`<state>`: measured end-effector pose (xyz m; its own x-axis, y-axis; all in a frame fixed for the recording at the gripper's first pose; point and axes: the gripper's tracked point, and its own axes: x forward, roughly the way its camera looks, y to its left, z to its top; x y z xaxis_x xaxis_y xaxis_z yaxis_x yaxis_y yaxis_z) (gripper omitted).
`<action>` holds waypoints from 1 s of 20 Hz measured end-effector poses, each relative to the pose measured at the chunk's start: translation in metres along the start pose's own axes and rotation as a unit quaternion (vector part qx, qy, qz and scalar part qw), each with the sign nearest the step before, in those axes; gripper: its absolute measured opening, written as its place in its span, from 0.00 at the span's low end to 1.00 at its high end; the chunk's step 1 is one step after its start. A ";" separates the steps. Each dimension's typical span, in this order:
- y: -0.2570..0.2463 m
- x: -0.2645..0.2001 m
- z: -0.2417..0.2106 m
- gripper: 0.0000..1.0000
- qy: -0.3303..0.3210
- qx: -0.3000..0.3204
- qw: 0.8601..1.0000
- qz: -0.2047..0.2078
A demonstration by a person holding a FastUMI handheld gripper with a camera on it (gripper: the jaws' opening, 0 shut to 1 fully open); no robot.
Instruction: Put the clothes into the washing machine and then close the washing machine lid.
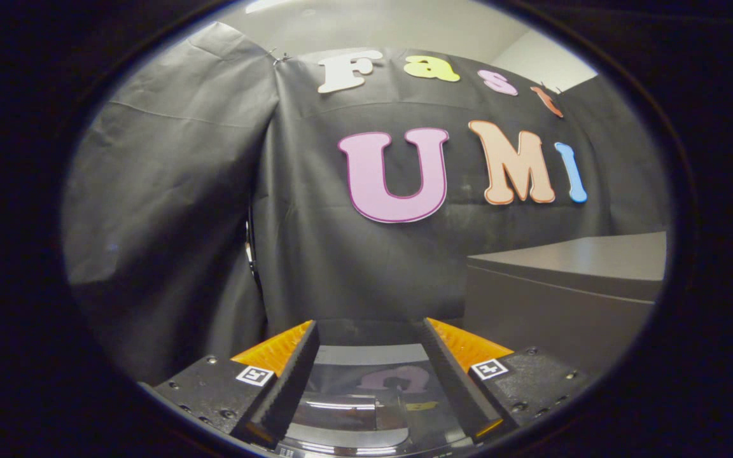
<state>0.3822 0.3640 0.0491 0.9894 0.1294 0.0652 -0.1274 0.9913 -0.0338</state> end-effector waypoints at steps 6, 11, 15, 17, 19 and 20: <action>-0.002 -0.007 0.014 0.97 -0.013 -0.004 1.000 0.014; -0.003 -0.027 0.052 0.97 -0.034 0.004 0.999 0.027; 0.004 -0.073 0.076 0.97 -0.040 0.000 0.998 0.040; 0.004 -0.095 0.081 0.97 -0.034 0.003 0.999 0.041; 0.005 -0.118 0.084 0.97 -0.026 0.014 0.998 0.046; 0.004 -0.131 0.088 0.97 -0.021 0.022 0.998 0.048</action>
<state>0.2459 0.3535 0.1283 0.9690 0.2234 0.1056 -0.2248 0.9744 0.0019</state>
